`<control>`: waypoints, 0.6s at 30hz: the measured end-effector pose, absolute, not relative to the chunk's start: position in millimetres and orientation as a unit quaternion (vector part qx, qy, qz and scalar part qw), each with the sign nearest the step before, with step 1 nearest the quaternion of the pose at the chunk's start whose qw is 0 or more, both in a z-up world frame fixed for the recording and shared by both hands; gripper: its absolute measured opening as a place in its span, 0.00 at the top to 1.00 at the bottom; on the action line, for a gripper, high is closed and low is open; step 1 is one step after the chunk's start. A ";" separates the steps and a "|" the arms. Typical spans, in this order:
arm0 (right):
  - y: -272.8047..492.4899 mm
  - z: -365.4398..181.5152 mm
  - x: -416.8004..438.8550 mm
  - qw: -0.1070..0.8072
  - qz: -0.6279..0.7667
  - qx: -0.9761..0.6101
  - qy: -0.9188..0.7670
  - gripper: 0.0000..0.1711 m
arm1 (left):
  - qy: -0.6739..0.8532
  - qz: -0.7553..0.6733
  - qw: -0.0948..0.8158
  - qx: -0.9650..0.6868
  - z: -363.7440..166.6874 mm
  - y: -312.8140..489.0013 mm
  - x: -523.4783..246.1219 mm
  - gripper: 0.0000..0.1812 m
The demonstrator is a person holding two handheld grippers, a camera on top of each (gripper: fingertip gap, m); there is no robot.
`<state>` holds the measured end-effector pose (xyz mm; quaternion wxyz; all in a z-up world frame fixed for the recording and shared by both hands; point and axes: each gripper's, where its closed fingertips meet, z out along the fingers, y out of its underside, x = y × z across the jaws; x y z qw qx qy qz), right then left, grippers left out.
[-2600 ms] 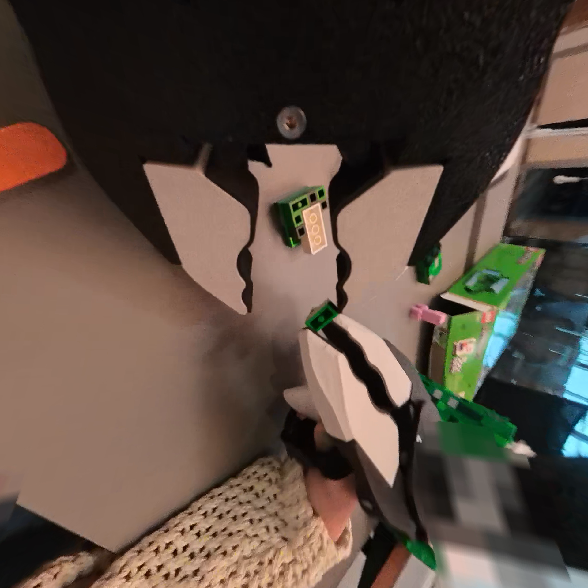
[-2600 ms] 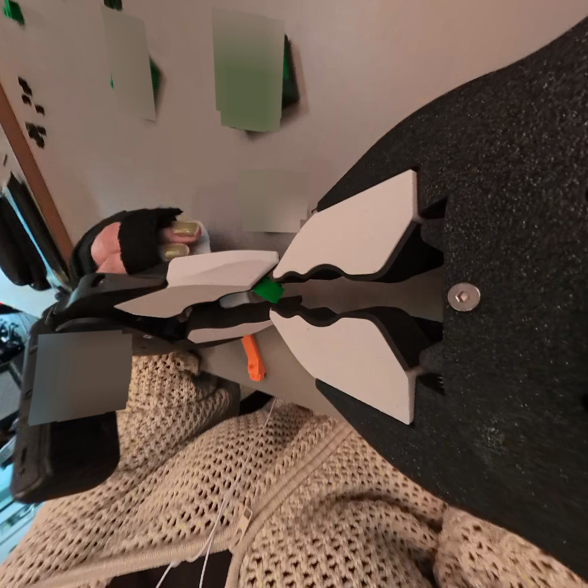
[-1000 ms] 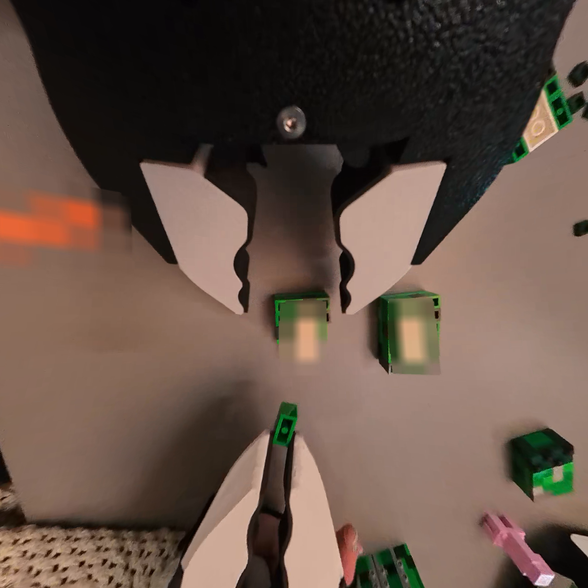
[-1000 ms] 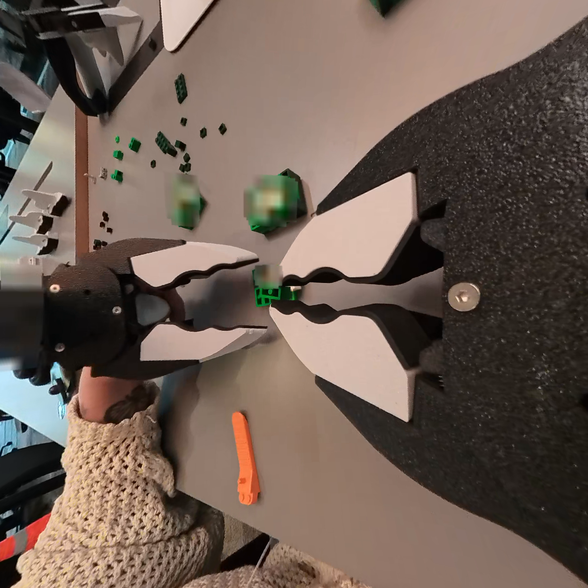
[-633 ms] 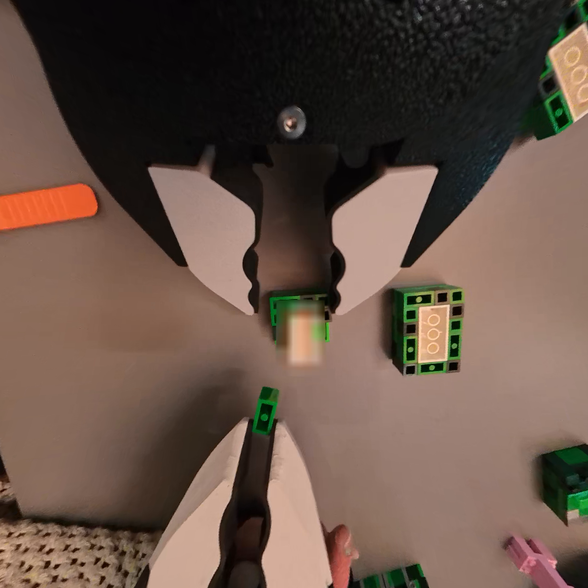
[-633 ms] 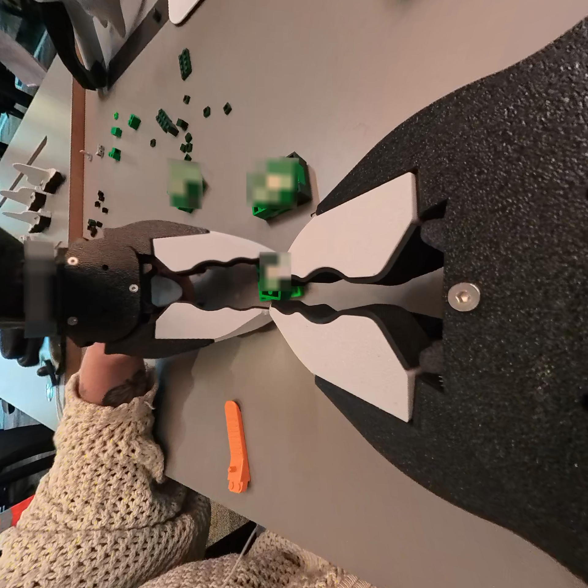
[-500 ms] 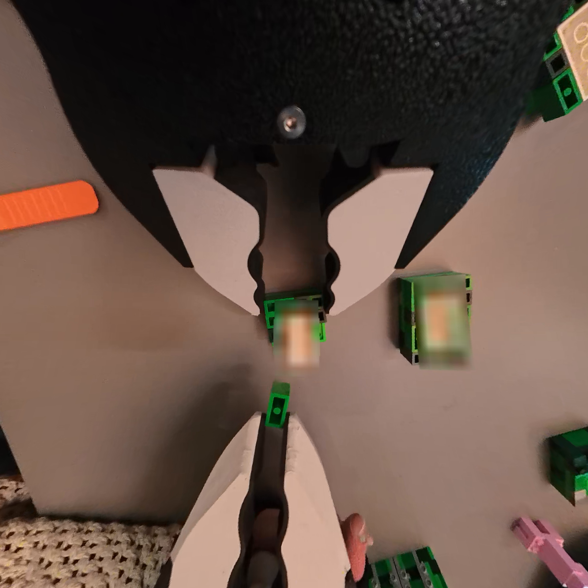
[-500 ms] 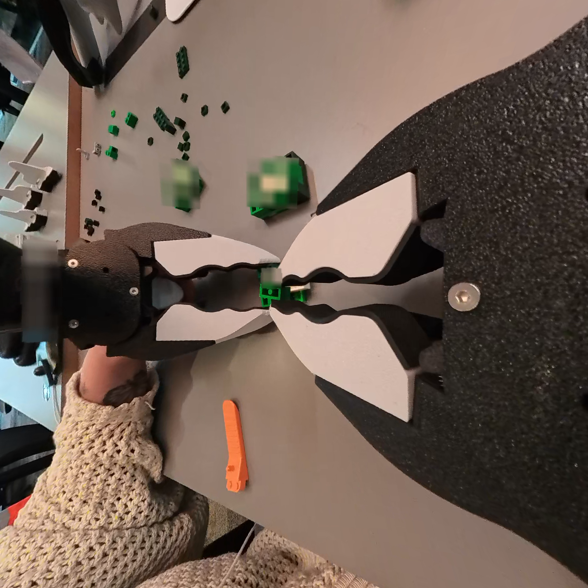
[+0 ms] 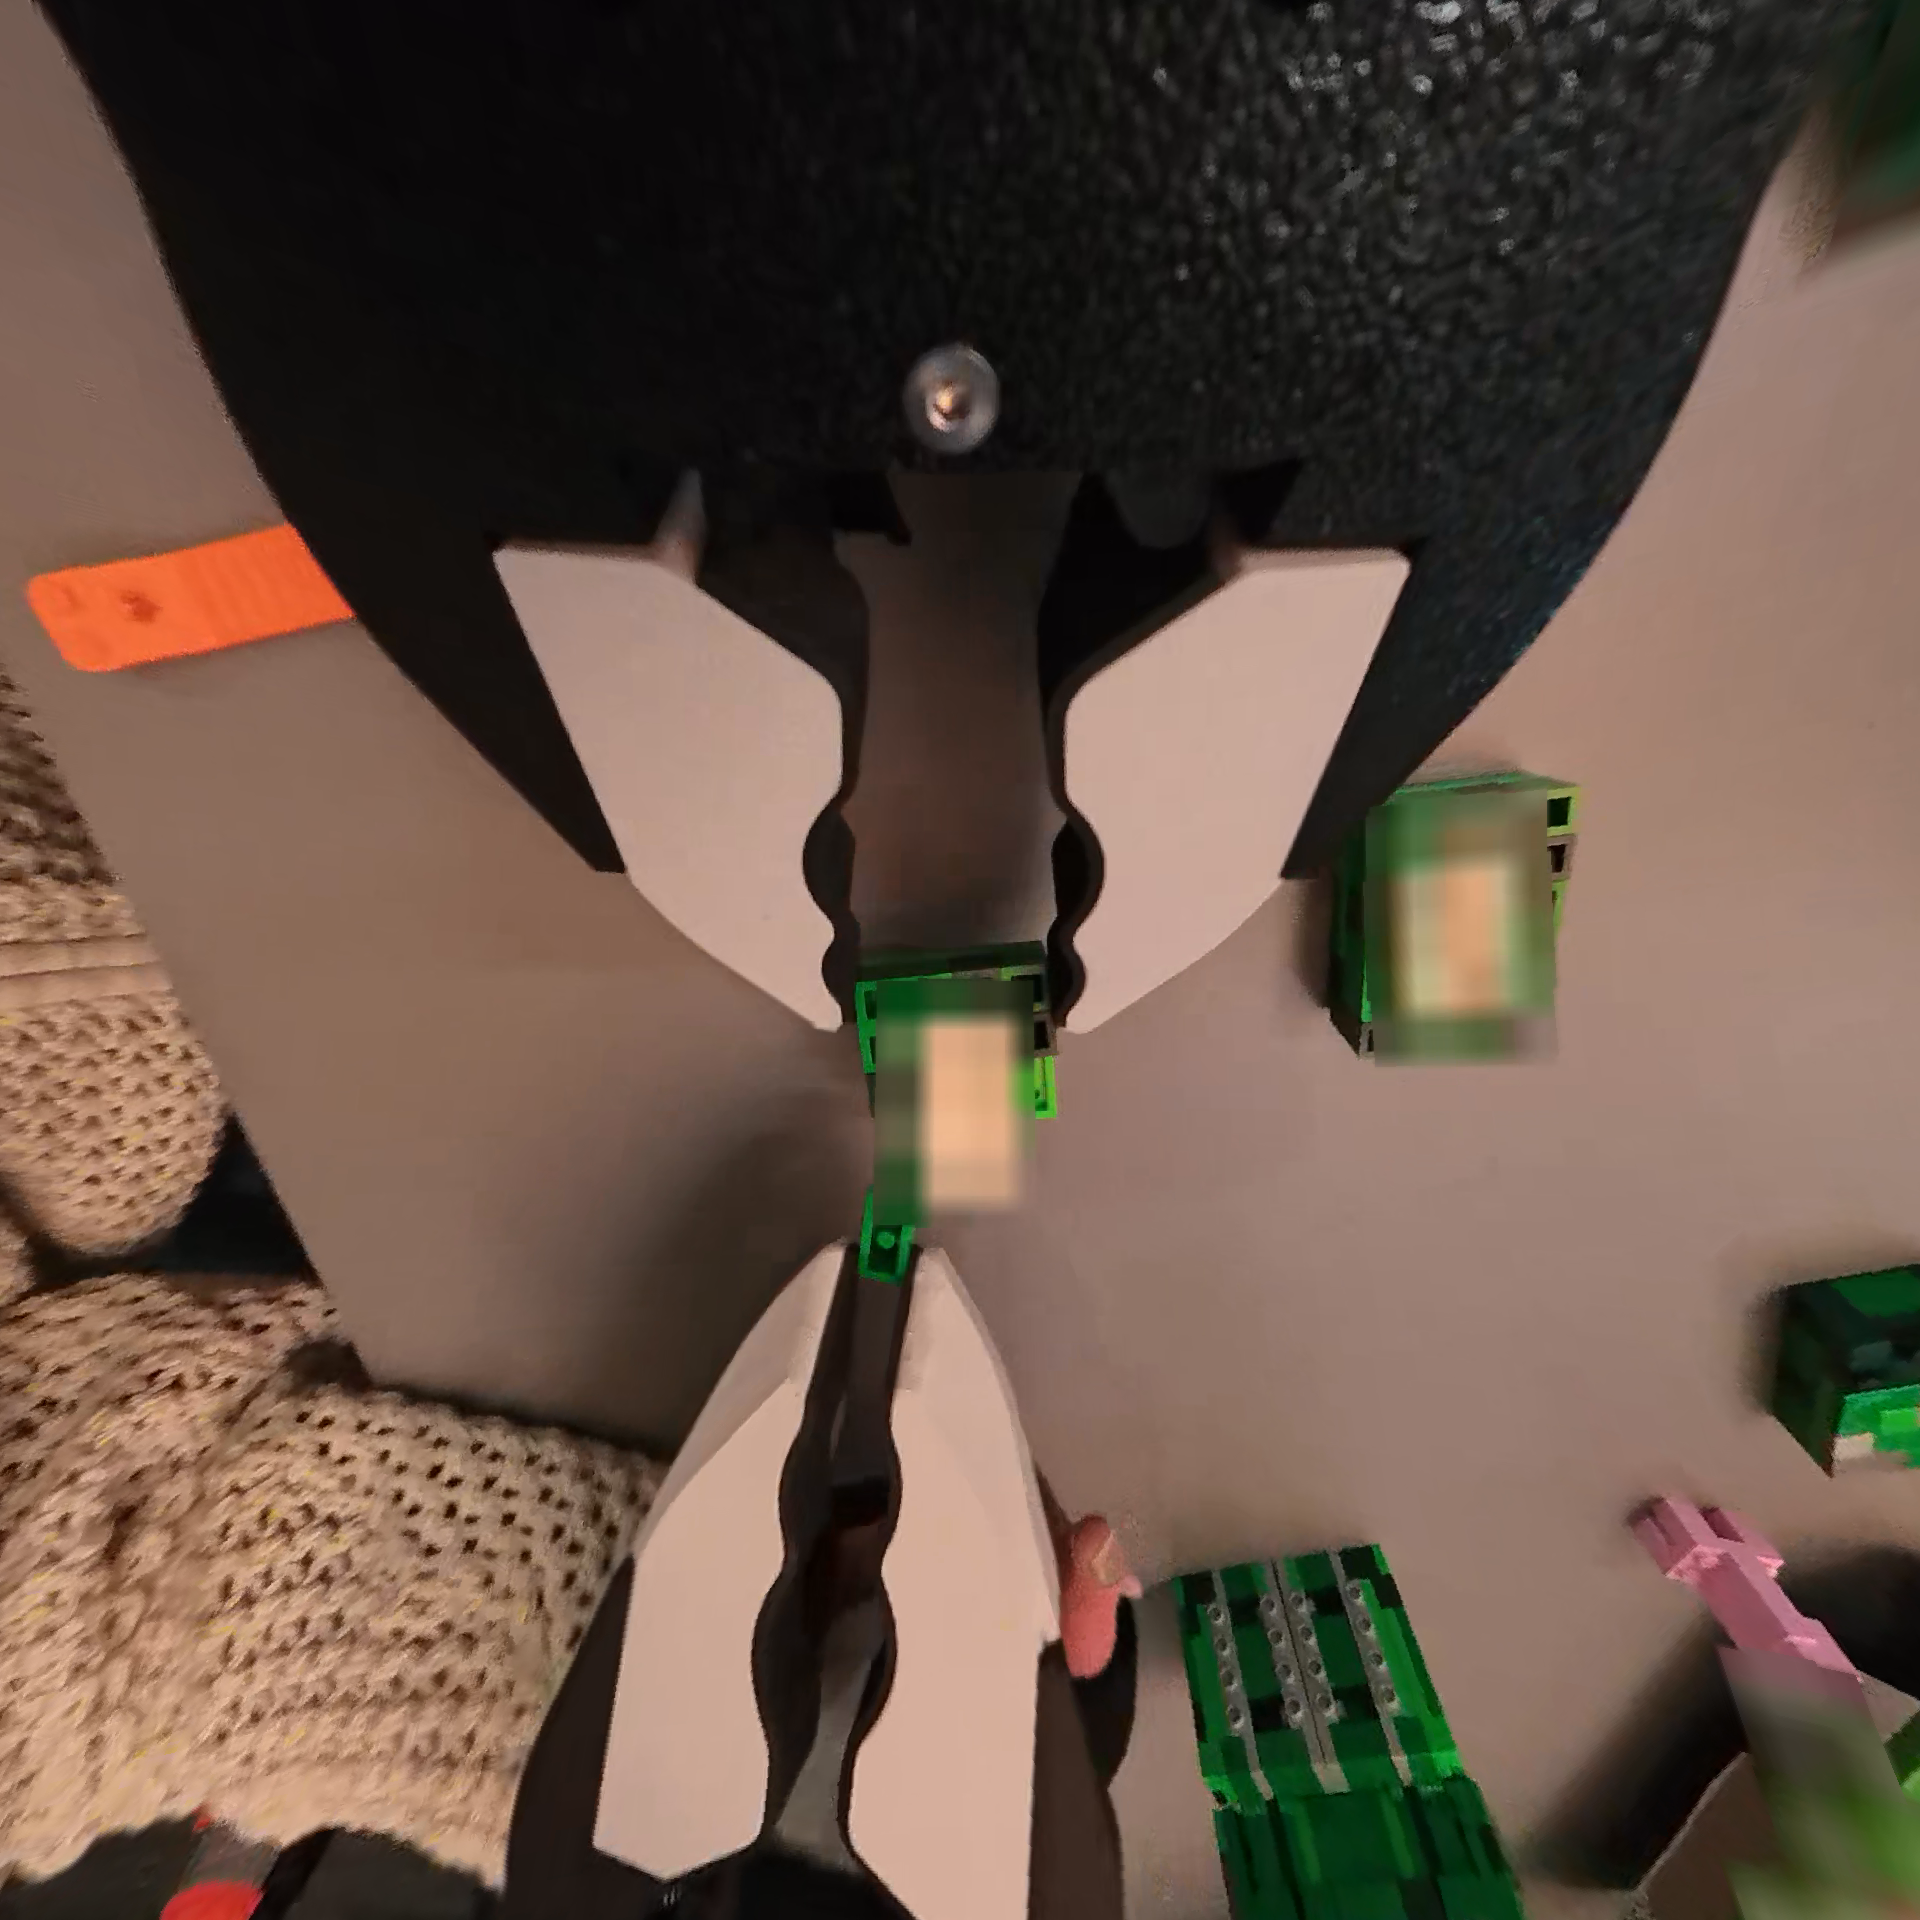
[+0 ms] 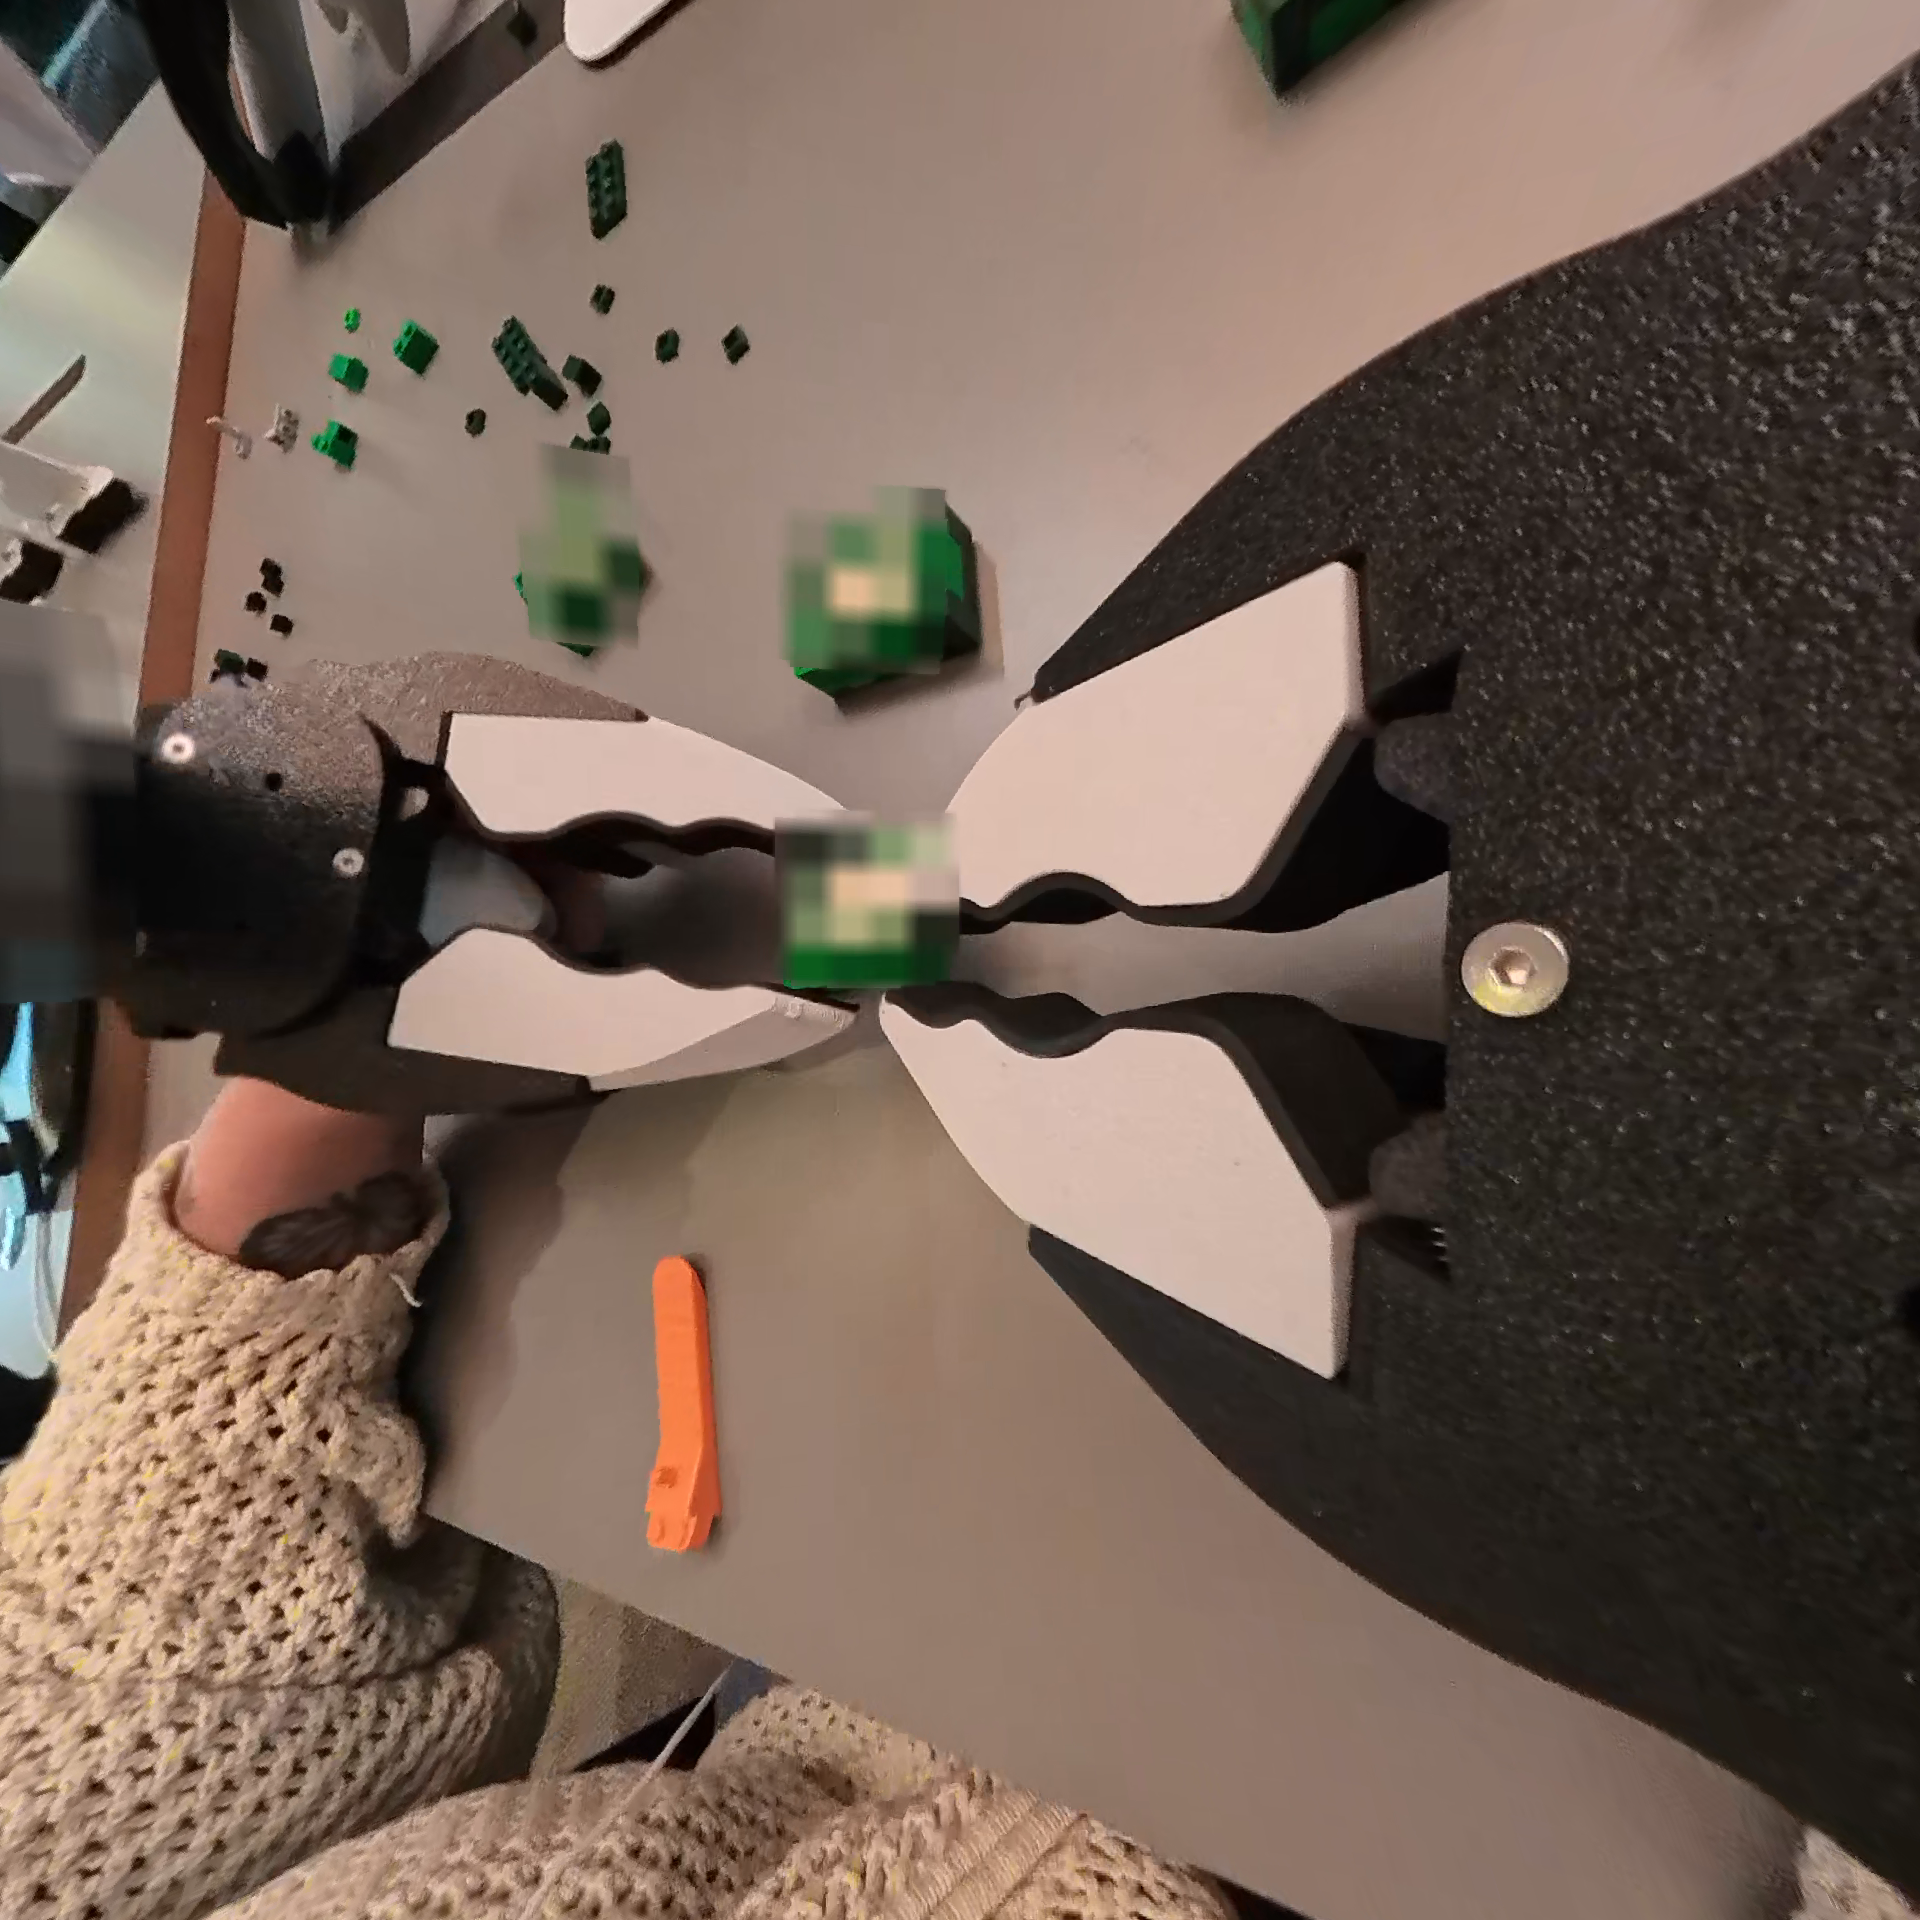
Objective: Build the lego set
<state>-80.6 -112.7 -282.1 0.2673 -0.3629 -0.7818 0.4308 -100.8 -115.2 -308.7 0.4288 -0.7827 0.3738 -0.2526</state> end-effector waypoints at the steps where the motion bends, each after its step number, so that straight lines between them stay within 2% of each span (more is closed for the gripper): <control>1: -114.8 -281.6 -79.8 0.265 0.428 -0.361 -0.785 0.95 | 0.371 -0.259 0.430 -0.781 -307.2 -115.2 -99.7 0.81; 18: -117.5 -295.3 -76.7 0.256 0.369 -0.363 -0.816 0.95 | 0.380 -0.241 0.425 -0.785 -311.5 -114.7 -97.8 0.81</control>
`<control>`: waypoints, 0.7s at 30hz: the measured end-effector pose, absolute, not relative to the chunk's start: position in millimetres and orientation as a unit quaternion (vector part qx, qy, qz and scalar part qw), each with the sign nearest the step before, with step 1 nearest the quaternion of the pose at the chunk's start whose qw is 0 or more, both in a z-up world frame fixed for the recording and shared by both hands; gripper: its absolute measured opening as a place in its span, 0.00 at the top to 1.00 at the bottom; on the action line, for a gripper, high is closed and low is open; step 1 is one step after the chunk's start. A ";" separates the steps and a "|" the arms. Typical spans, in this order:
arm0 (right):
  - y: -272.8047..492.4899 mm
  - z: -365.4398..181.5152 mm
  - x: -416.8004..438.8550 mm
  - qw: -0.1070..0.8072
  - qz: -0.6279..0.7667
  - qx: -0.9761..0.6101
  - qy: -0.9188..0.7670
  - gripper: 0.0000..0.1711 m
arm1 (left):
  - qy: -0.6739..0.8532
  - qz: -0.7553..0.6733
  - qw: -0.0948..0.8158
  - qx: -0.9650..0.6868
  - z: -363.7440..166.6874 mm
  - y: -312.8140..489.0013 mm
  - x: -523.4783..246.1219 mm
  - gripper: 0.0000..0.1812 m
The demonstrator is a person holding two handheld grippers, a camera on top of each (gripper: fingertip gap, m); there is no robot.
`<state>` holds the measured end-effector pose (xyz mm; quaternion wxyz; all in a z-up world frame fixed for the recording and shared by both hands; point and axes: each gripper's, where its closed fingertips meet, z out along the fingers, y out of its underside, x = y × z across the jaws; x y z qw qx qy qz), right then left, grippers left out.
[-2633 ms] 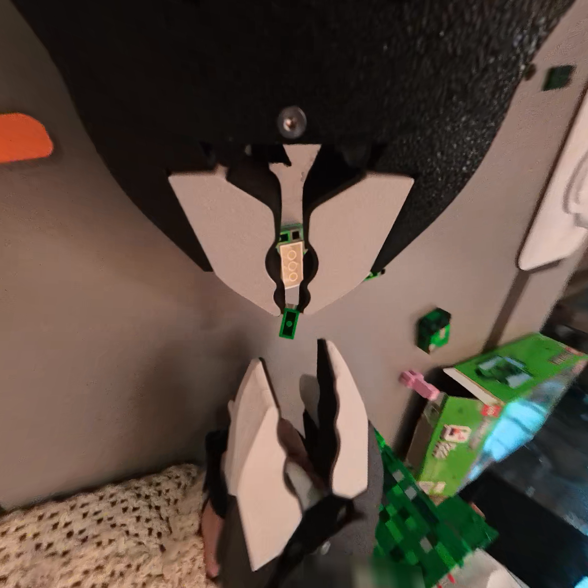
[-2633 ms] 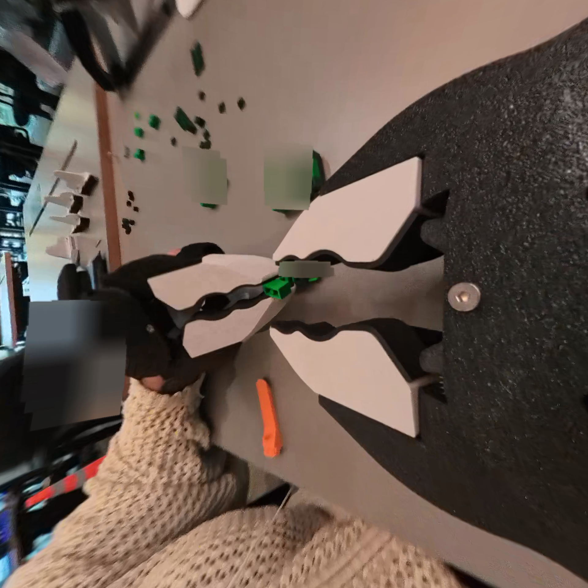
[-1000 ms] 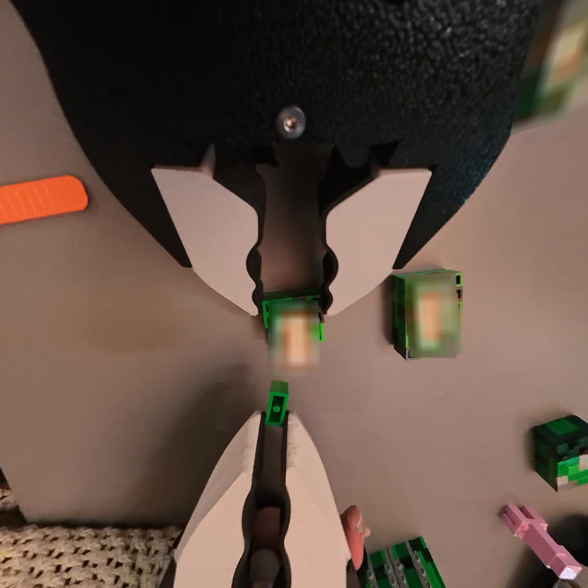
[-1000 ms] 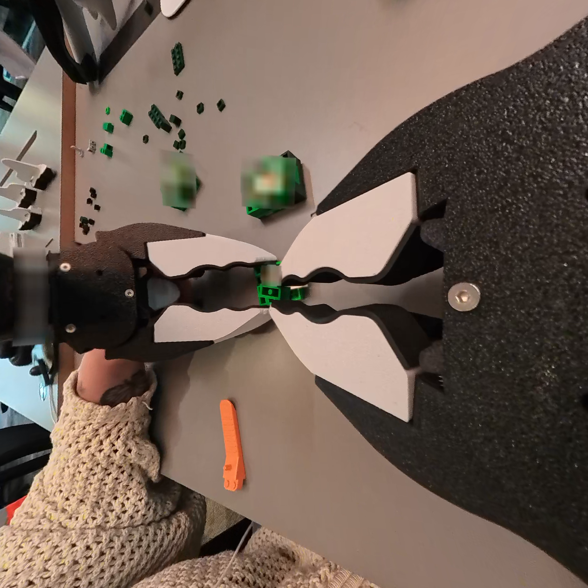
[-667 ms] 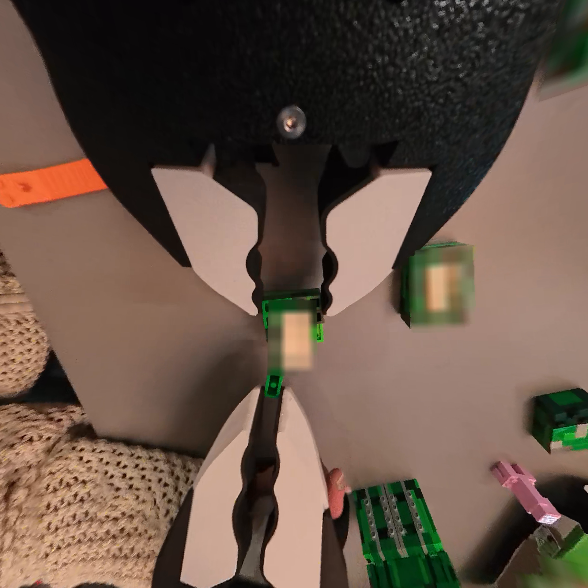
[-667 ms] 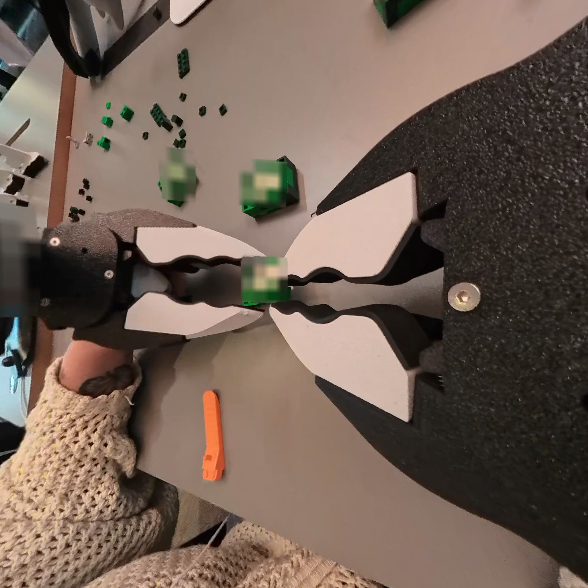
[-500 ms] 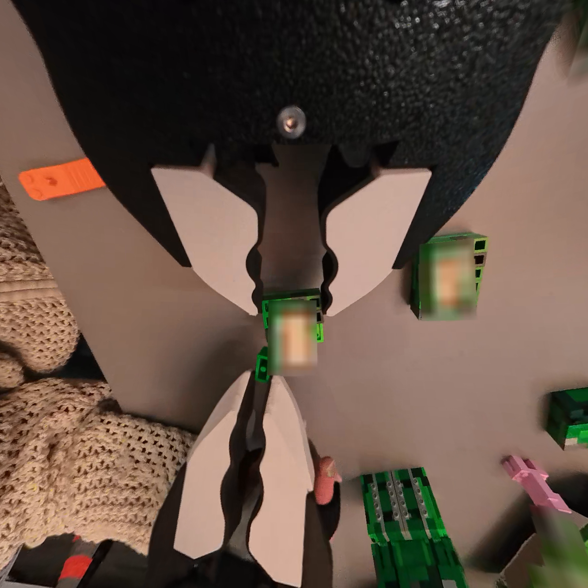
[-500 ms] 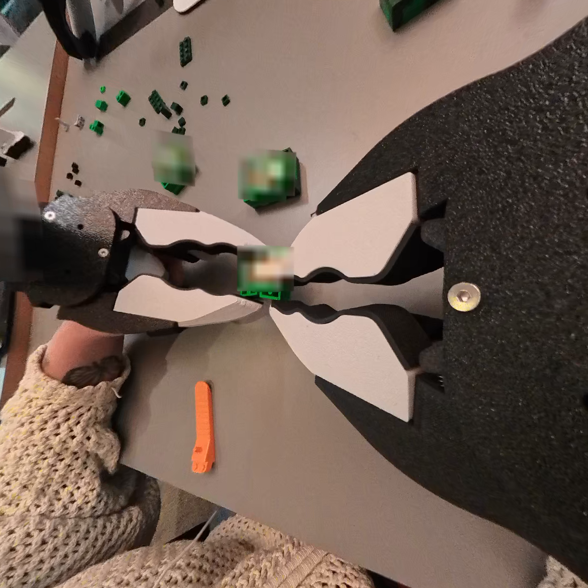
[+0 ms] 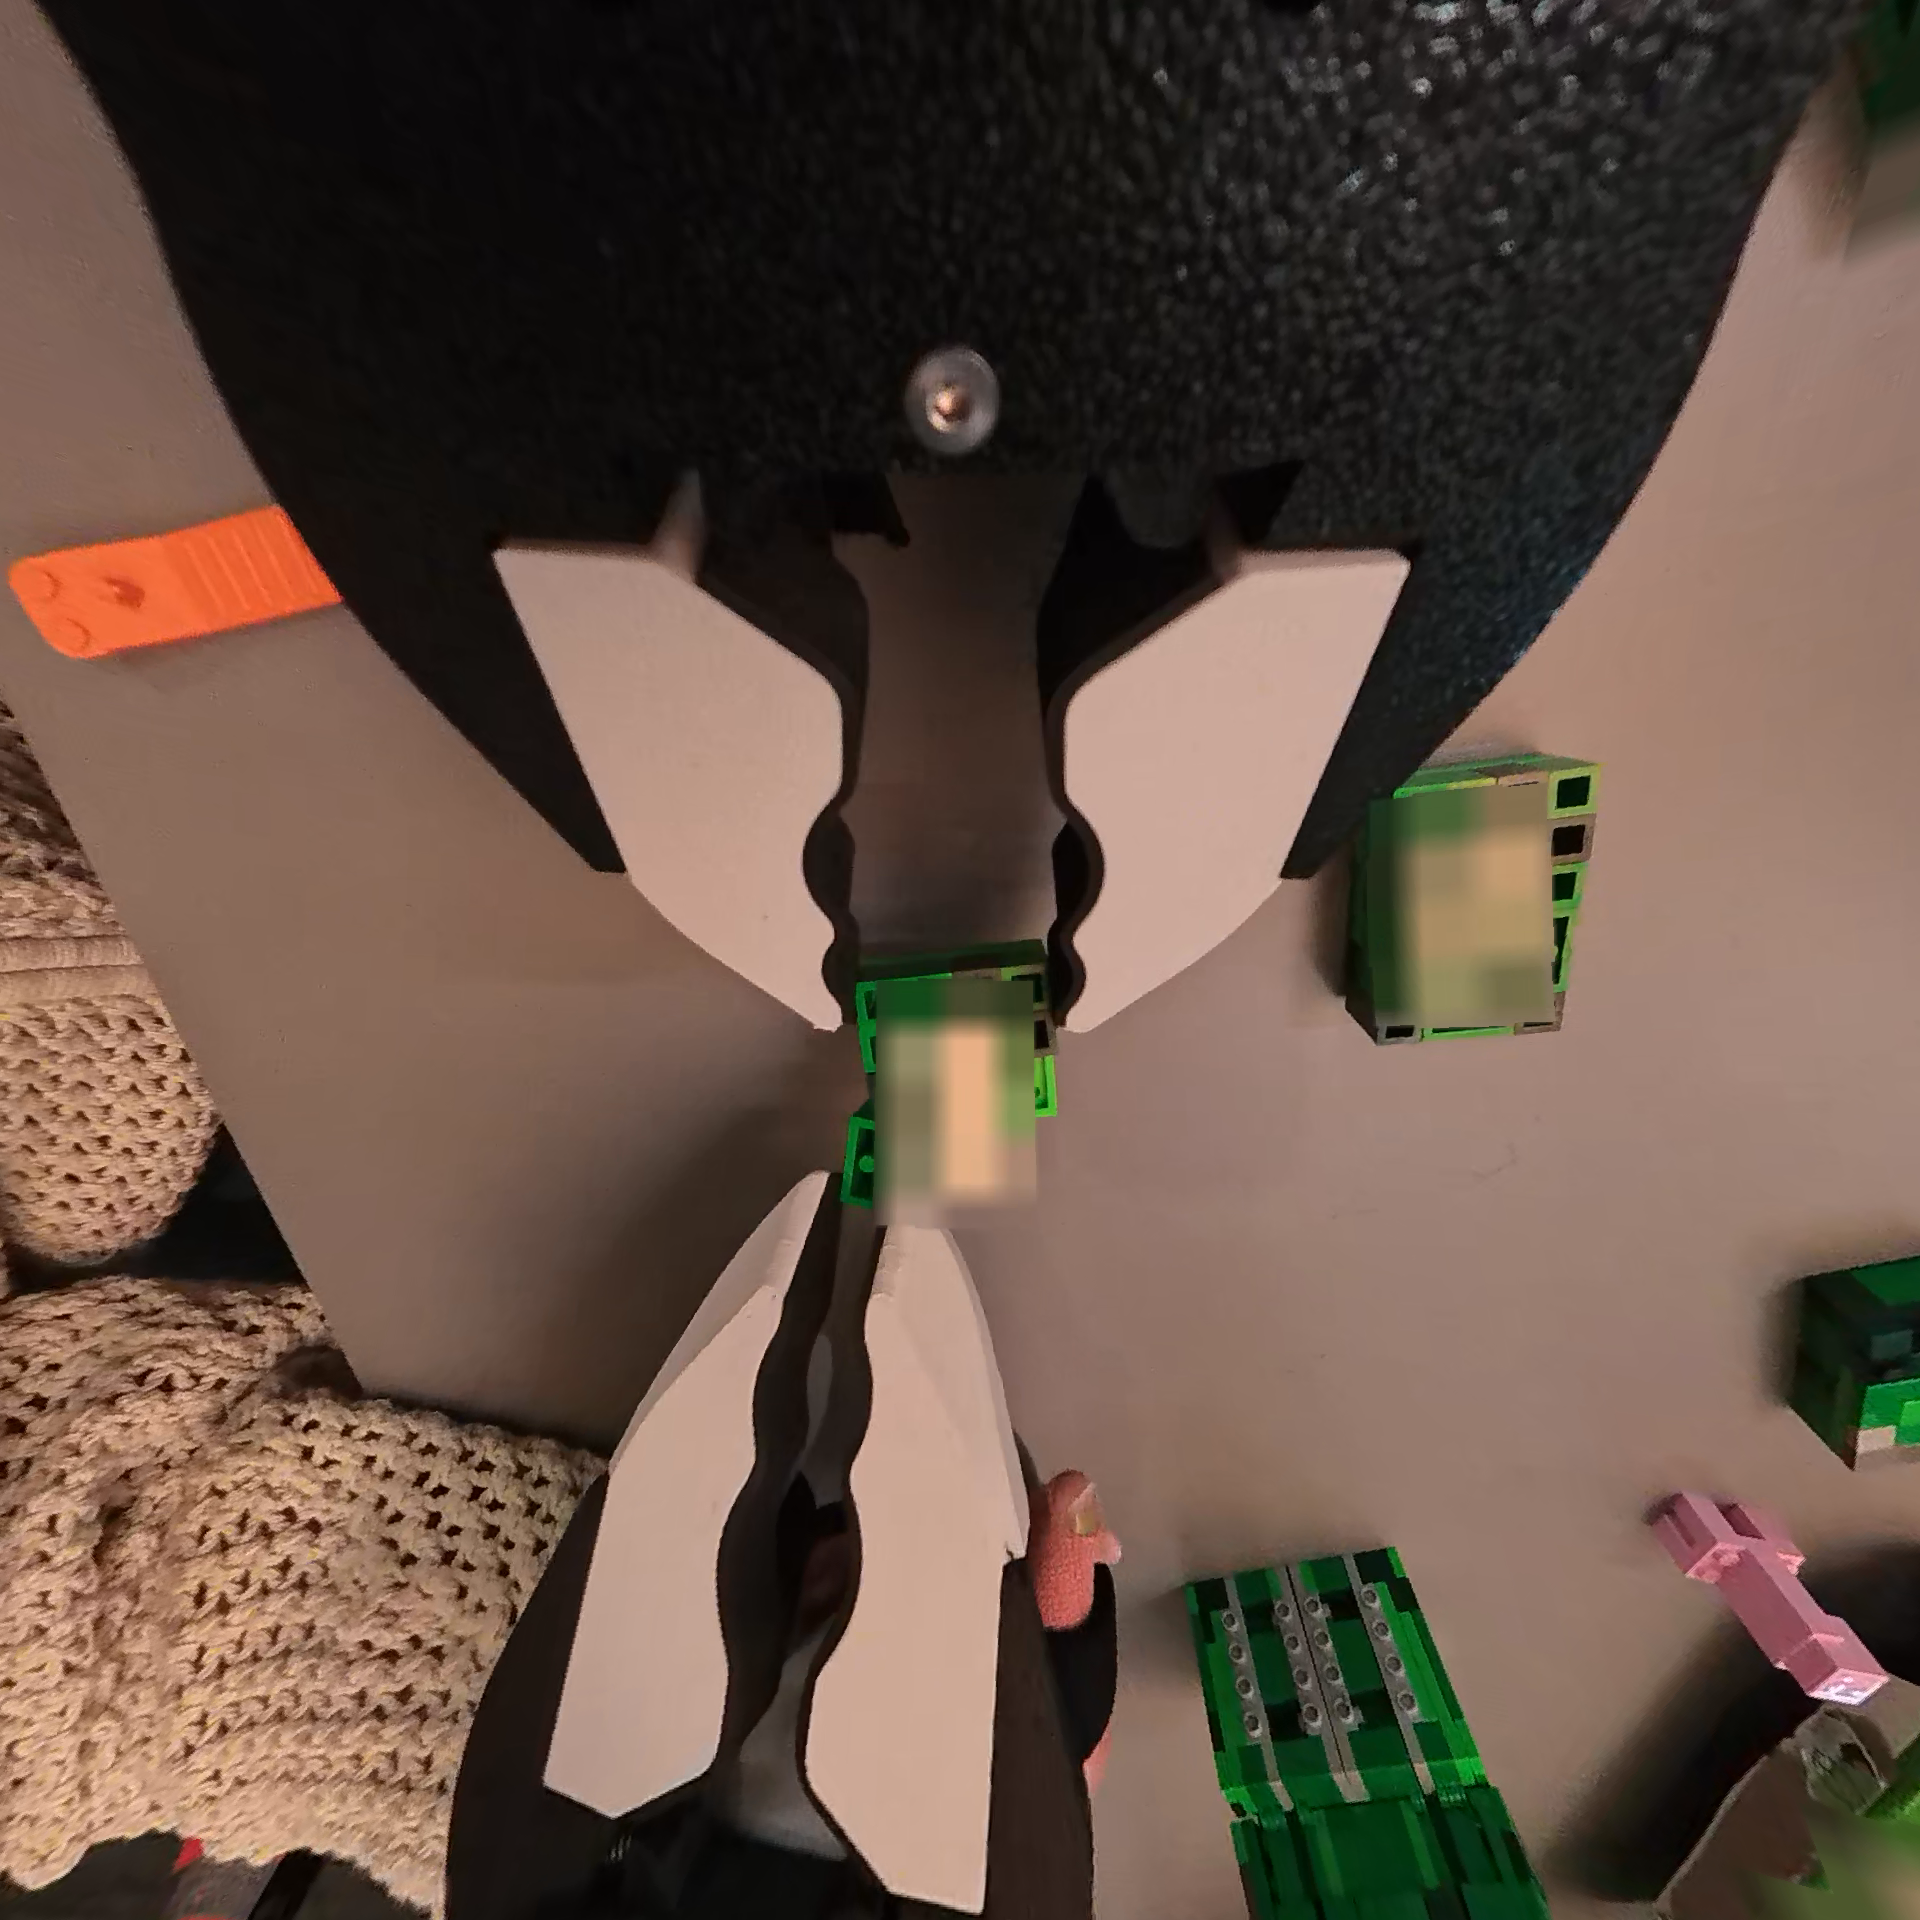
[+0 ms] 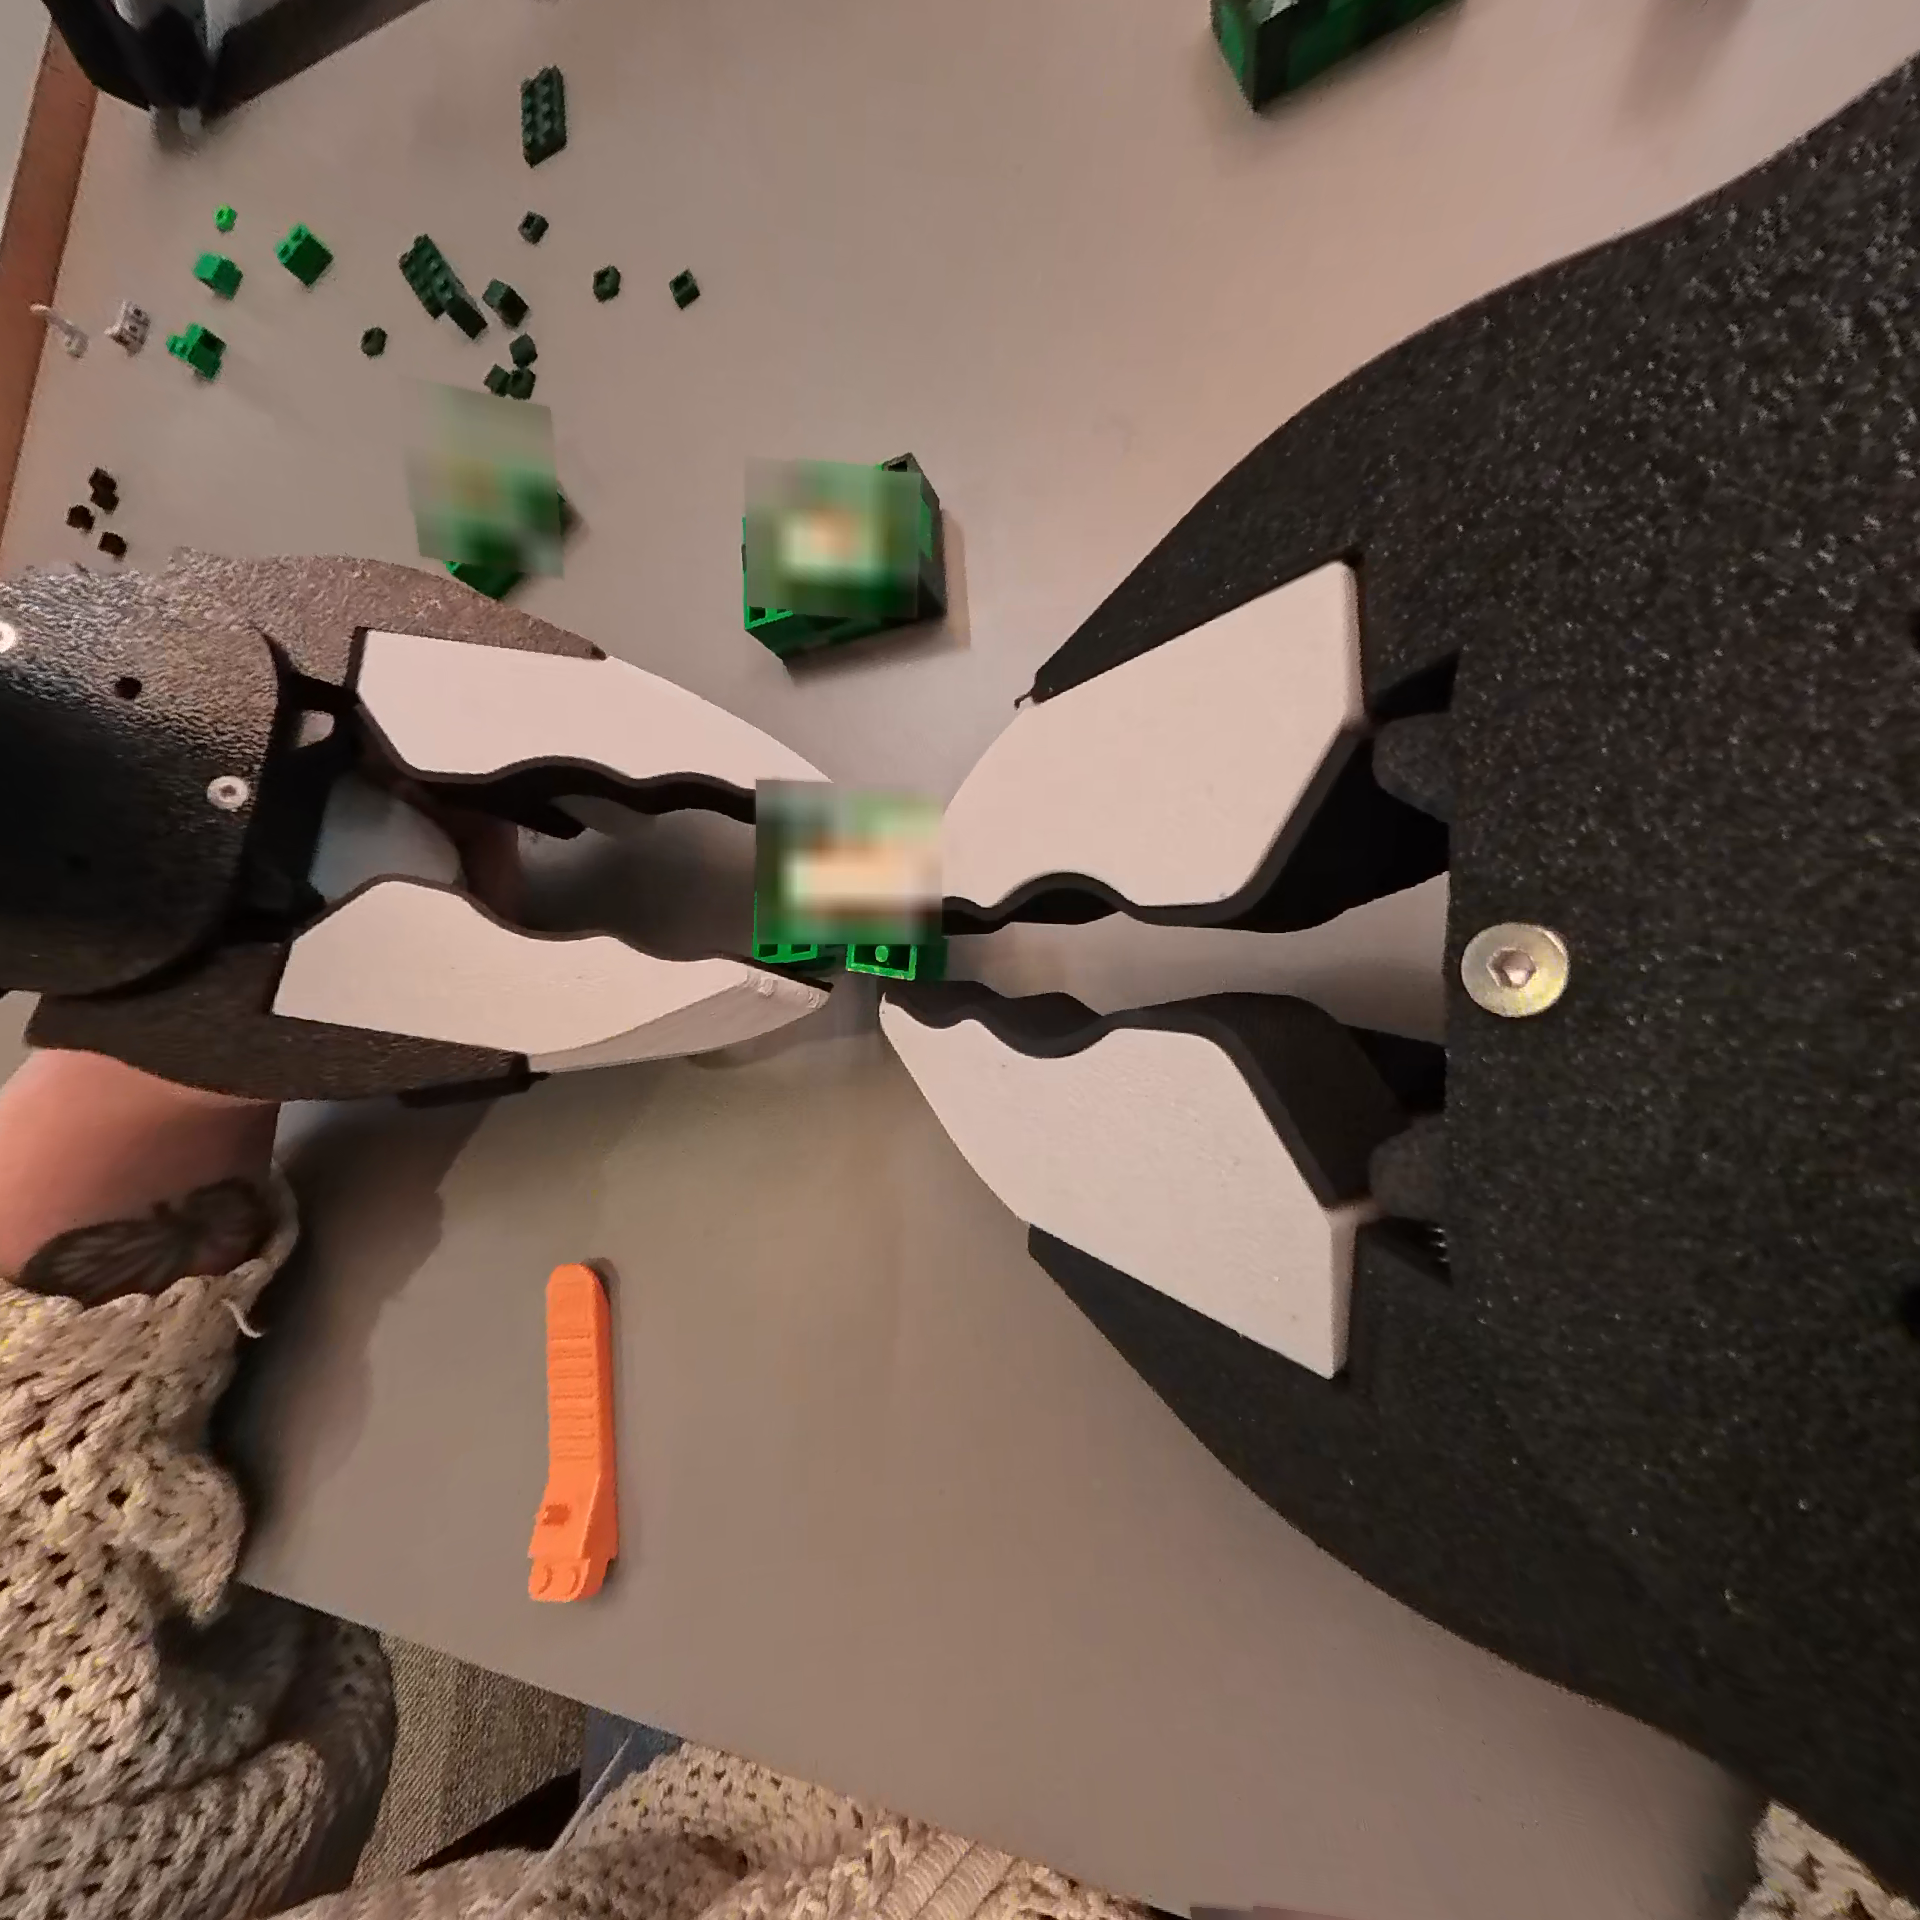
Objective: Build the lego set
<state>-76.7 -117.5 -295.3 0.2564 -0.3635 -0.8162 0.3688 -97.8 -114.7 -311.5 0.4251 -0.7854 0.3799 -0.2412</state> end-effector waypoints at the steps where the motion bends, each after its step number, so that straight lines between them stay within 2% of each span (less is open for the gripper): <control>1: -117.3 -295.3 -76.8 0.258 0.367 -0.363 -0.817 0.95 | 0.379 -0.241 0.425 -0.786 -311.7 -114.6 -97.9 0.81; 21: -110.4 -294.4 -88.1 0.329 0.321 -0.350 -0.816 0.95 | 0.358 -0.237 0.428 -0.795 -311.3 -110.0 -103.1 0.81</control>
